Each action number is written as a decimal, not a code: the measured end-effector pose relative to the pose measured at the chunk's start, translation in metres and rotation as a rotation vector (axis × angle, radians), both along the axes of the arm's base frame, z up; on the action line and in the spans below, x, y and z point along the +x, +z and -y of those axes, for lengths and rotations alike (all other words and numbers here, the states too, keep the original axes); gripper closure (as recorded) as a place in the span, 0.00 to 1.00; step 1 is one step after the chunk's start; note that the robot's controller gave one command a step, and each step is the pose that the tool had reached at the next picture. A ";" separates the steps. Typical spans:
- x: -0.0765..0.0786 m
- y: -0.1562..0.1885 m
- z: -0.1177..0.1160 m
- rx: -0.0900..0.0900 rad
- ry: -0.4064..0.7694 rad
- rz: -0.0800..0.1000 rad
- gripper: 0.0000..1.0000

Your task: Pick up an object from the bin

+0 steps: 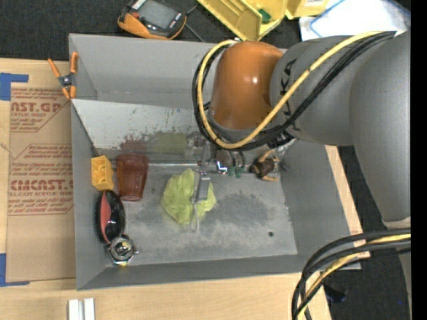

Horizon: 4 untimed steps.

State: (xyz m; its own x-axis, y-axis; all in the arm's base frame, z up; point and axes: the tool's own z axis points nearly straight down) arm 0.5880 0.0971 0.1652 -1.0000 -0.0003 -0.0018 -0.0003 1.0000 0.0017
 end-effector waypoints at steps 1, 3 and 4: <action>0.000 0.000 0.000 0.000 0.000 0.000 0.00; -0.006 -0.098 0.016 0.002 -0.082 0.000 0.00; -0.001 -0.075 0.020 -0.002 0.281 0.012 0.00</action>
Offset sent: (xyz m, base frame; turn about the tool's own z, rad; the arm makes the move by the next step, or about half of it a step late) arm -0.0141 -0.0600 -0.0604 -0.2057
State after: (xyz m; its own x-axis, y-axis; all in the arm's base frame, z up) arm 0.5871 0.0770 0.0900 -0.9606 -0.2775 -0.0135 -0.2775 0.9607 -0.0018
